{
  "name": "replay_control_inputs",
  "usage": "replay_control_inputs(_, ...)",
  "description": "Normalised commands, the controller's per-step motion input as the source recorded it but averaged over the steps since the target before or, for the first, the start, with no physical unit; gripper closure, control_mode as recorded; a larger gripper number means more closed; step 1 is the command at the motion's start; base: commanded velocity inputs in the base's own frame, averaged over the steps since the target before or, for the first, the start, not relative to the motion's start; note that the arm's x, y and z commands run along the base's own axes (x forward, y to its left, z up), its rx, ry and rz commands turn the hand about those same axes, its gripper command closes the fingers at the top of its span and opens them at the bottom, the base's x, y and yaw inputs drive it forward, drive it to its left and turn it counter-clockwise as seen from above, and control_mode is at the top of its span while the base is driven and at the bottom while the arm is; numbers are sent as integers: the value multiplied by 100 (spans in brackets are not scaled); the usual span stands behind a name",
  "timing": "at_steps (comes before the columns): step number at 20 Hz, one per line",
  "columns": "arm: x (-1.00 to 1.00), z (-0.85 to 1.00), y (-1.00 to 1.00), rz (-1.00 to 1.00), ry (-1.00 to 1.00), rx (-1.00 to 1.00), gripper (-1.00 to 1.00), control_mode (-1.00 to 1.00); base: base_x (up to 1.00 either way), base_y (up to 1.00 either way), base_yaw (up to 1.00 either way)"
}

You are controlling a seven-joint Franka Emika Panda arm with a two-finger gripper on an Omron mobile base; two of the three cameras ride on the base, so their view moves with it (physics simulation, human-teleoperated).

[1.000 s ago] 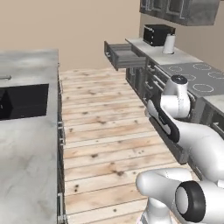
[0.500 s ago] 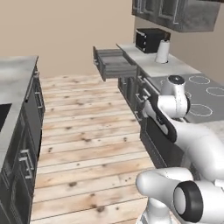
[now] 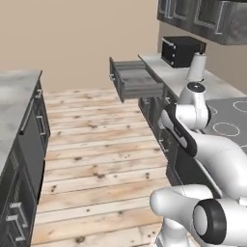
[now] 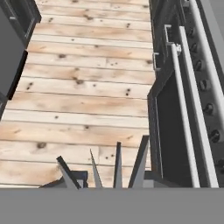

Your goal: Pick up the metallic utensils from the counter and place them in the open drawer. Make sure not to pick up any wooden utensils.

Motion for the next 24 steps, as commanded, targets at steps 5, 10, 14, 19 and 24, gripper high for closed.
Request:
replay_control_inputs(5, 0, 0, 0, 0, 0, 0, 100, 100, 100, -30, 2)
replay_control_inputs(10, 0, 0, 0, 0, 0, 0, 100, 100, 100, -33, 0)
replay_control_inputs(14, 0, 0, 0, 0, 0, 0, 100, 100, 100, -32, 0)
replay_control_inputs(19, 0, 0, 0, 0, 0, 0, 100, 100, 100, -53, 0)
replay_control_inputs(24, 0, 0, 0, 0, 0, 0, 100, 100, 99, -59, 0)
